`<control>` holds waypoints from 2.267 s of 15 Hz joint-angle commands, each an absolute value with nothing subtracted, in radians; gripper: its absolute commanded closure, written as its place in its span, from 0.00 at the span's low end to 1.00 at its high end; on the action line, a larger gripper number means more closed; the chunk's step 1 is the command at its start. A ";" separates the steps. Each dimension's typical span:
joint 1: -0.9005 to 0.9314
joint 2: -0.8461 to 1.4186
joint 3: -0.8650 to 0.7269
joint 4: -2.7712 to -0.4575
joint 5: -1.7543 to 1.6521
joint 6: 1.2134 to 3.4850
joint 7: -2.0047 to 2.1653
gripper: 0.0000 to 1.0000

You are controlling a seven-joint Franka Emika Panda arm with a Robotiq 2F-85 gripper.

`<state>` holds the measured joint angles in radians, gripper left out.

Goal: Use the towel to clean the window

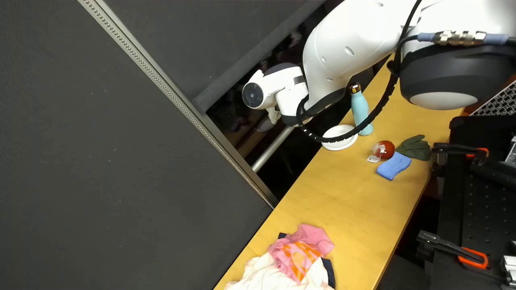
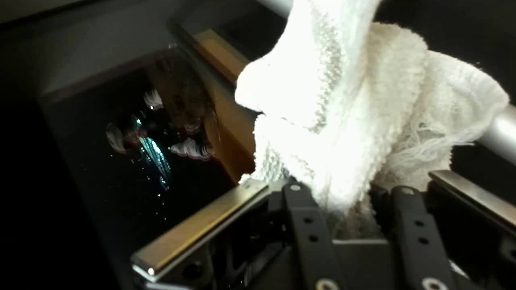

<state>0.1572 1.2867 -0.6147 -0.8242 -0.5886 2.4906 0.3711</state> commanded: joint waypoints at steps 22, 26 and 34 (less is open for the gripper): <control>0.195 1.125 -0.653 -1.071 -0.628 2.621 0.400 0.97; 0.277 1.075 -0.587 -1.154 -0.652 2.608 0.397 0.97; 0.362 0.782 -0.418 -1.535 -0.654 2.575 0.206 0.97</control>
